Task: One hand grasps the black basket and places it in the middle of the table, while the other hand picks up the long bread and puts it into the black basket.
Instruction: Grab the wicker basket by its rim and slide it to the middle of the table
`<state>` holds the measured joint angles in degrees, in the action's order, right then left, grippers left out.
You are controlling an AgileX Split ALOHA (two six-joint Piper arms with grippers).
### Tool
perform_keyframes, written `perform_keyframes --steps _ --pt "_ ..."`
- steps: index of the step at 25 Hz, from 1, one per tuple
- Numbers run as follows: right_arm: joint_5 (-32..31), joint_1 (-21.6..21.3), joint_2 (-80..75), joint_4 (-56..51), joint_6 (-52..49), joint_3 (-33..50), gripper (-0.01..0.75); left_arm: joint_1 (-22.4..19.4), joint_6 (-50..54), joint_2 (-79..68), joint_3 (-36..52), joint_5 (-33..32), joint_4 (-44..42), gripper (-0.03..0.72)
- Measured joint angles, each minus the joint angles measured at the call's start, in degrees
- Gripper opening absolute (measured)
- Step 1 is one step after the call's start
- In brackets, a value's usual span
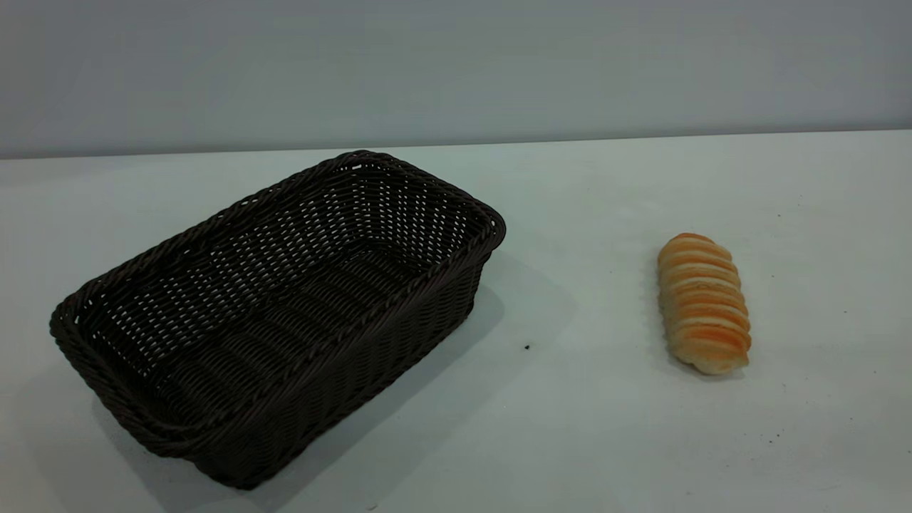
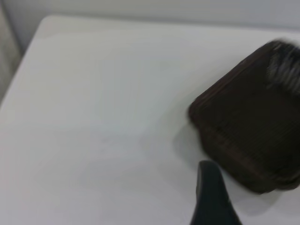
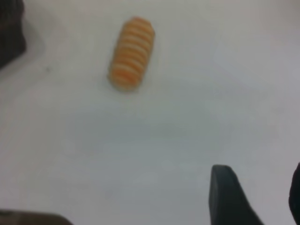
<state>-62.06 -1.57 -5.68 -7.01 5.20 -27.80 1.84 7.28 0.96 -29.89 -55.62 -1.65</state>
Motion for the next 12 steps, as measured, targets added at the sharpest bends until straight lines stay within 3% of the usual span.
perform_keyframes --steps 5,12 --pt "6.79 0.0 -7.76 -5.05 3.6 -0.33 0.321 0.0 -0.77 -9.09 -0.46 0.56 3.54 0.513" --pt "16.13 0.0 -24.85 -15.13 15.1 -2.49 0.424 0.0 -1.36 -37.2 -5.52 4.78 3.6 0.513"
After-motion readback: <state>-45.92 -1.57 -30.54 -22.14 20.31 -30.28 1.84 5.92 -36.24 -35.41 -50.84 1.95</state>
